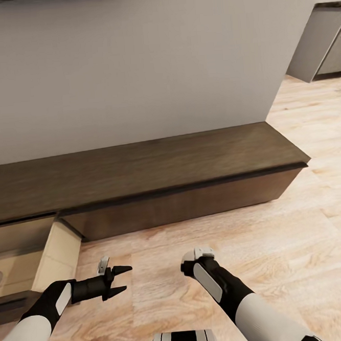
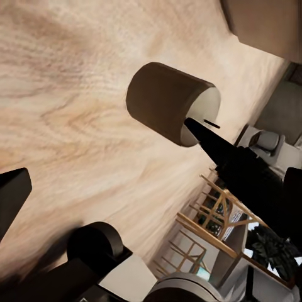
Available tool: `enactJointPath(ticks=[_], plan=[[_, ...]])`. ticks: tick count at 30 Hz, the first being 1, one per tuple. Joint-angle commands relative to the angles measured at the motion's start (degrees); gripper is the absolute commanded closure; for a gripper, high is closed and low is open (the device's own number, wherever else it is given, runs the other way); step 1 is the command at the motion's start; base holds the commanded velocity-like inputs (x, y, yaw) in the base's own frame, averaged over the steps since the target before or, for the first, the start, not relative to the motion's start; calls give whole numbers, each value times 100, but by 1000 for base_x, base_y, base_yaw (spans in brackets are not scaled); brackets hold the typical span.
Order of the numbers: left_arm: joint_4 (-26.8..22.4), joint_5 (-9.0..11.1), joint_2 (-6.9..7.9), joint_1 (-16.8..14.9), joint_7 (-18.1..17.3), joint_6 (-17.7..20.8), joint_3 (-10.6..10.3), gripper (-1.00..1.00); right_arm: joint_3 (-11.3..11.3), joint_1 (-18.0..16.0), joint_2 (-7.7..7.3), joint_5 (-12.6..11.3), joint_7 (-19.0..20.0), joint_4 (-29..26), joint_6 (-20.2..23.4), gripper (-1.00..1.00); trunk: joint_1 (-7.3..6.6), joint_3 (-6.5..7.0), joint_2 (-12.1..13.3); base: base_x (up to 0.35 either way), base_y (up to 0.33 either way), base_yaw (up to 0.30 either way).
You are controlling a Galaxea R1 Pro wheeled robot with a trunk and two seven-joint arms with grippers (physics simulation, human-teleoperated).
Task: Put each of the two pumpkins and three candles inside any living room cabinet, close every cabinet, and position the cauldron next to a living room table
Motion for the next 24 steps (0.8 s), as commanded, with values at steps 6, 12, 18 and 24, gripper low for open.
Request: enactJointPath(ticks=[6,12,18,24], plan=[[-3,-19,-1,1,9,1,-7,-100,21,1,0,-13,8,-200,38,100,-15,133,8,-1,0,0],[-1,-31,5,0,25,1,-8,-100,-6,1,0,-12,0,-366,461,100,-30,266,16,0,0,0],[-2,-31,-7,0,41,7,-15,-100,4,1,0,-19,-8,-388,492,100,-46,399,24,-79,0,0],[0,-37,-6,1,46,22,-15,-100,13,1,0,-28,-6,-596,541,100,-61,532,33,-199,0,0]])
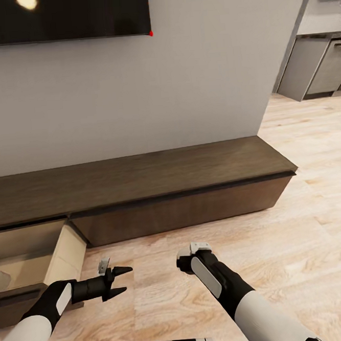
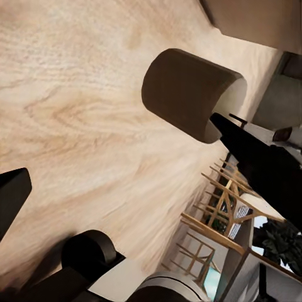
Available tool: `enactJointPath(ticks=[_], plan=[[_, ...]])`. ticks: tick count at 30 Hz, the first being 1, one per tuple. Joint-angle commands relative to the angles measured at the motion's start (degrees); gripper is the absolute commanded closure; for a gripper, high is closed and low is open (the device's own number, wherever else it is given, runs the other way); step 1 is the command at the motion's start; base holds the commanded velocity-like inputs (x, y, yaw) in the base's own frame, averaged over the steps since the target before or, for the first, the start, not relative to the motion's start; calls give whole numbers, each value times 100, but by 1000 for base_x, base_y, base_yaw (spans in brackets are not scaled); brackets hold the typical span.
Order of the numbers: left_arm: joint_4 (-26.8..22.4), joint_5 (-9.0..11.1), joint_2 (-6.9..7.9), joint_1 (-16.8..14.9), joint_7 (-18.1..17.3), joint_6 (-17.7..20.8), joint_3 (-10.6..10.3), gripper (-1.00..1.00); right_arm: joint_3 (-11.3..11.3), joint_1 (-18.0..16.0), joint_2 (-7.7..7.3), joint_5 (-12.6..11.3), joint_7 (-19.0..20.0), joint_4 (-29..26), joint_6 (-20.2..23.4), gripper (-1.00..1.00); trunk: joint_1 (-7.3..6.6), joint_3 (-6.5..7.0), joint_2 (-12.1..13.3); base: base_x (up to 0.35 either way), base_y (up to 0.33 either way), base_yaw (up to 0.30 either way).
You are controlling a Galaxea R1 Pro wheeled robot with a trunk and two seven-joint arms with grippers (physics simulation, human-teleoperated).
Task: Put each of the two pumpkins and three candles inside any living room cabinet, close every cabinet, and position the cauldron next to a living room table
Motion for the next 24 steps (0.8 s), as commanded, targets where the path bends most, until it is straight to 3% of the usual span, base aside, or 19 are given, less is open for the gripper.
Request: enactJointPath(ticks=[1,24], plan=[[0,-2,2,0,0,-2,2,-100,0,1,0,-15,3,-11,4,100,-2,23,2,-30,0,0],[1,3,5,0,0,4,5,-100,-16,1,0,-42,-20,-61,115,100,-61,532,33,-2,0,0]])
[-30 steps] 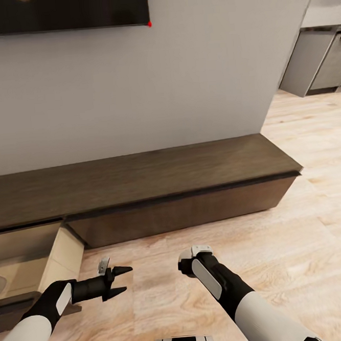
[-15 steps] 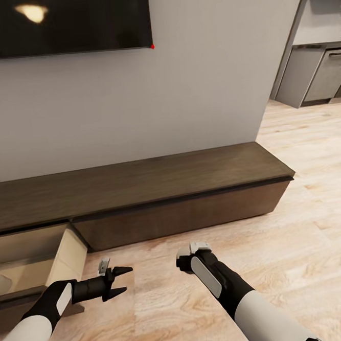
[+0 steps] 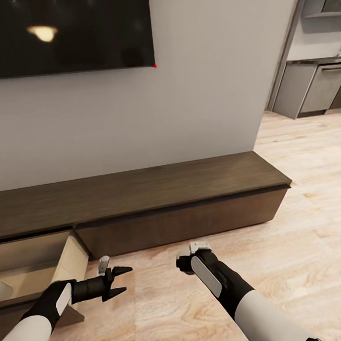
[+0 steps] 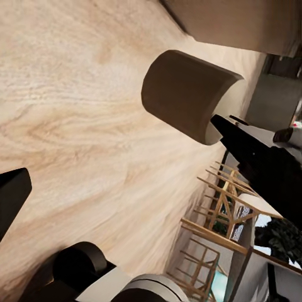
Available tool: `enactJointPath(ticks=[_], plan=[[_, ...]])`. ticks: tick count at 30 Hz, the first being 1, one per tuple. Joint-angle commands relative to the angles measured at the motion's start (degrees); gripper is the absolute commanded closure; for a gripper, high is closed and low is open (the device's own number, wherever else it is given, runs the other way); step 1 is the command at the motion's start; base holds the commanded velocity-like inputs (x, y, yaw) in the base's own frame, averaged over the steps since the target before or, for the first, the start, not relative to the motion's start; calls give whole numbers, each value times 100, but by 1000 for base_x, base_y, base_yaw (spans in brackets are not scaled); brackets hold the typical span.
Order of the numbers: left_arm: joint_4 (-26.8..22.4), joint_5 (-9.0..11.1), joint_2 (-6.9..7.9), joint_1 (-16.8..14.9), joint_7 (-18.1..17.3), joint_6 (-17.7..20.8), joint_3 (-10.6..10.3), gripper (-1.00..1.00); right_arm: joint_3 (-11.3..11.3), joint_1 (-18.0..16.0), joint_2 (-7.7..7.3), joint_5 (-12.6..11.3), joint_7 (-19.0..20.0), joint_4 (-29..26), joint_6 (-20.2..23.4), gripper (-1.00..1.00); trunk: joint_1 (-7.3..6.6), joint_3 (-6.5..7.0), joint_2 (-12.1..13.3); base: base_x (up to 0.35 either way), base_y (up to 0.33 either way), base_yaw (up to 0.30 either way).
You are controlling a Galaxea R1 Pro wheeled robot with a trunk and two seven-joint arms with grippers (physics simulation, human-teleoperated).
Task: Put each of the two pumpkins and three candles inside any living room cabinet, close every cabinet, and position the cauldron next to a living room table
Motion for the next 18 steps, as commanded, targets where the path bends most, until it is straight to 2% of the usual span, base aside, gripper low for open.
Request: enactJointPath(ticks=[1,5,8,13,18], plan=[[-1,-3,0,0,0,-1,0,-100,-1,1,0,10,-18,-52,49,100,-2,23,2,0,0,0],[1,-2,3,0,0,-6,0,-100,-24,1,0,-9,-165,-269,308,100,-12,111,7,-6,0,0],[-1,-2,7,0,0,-3,-6,-100,-135,1,0,-31,-187,-301,436,100,-20,178,11,-147,0,0],[1,-2,9,0,0,-1,-5,-100,-203,1,0,-38,-194,-311,476,100,-33,289,18,-235,0,0],[1,-2,17,0,0,-1,-3,-100,-208,2,0,-42,-195,-316,473,100,-46,399,25,-53,0,0]])
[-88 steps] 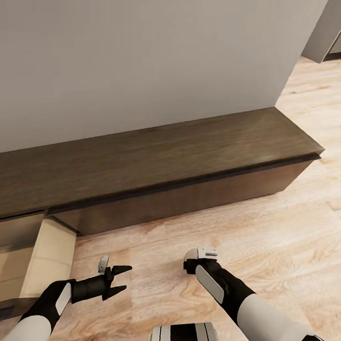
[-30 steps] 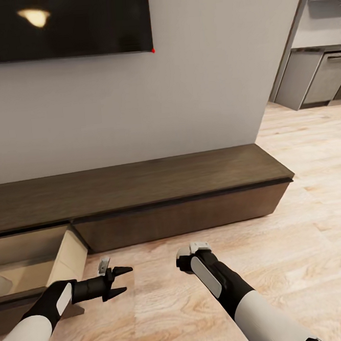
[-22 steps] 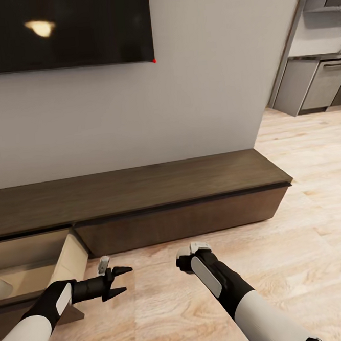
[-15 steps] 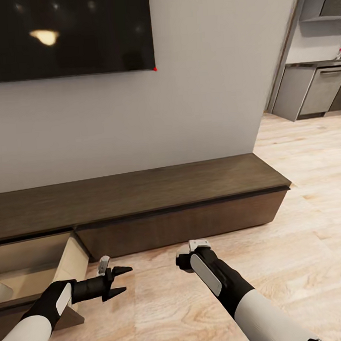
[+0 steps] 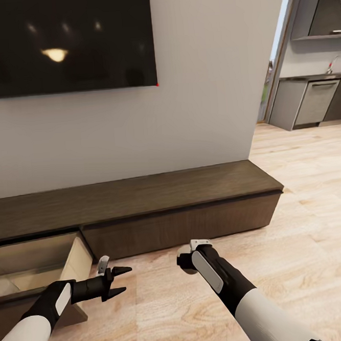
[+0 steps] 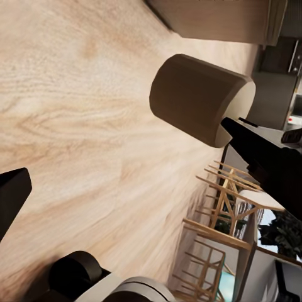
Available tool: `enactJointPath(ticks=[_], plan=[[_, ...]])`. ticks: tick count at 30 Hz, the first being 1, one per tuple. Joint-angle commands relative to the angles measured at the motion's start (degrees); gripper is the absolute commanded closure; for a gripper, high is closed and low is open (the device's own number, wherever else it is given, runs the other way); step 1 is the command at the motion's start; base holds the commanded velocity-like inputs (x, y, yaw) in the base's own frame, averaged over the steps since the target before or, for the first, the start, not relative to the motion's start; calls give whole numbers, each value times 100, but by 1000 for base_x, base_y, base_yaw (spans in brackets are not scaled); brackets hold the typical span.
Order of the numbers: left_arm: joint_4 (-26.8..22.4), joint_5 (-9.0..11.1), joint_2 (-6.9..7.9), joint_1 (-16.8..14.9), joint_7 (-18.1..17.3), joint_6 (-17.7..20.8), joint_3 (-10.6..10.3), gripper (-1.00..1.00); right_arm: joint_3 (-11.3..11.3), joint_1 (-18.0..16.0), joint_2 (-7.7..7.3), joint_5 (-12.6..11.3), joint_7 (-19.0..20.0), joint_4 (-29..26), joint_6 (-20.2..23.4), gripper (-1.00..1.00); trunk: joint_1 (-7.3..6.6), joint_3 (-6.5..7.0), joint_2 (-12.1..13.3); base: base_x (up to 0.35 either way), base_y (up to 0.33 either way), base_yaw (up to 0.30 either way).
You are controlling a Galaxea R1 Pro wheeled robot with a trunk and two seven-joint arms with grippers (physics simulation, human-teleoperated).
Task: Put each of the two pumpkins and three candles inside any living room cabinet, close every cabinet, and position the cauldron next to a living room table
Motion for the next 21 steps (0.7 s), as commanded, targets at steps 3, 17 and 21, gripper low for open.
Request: enactJointPath(ticks=[3,17,21], plan=[[-4,-3,1,0,0,-1,2,-100,16,-1,0,-3,2,-8,-8,100,-7,67,5,-8,0,0],[0,-12,-5,0,0,-1,3,-100,35,-1,0,-2,5,-13,-41,100,-296,322,529,0,0,0],[0,-10,-4,0,0,-1,3,-100,42,1,0,-2,4,-14,-43,100,-384,394,689,0,0,0]])
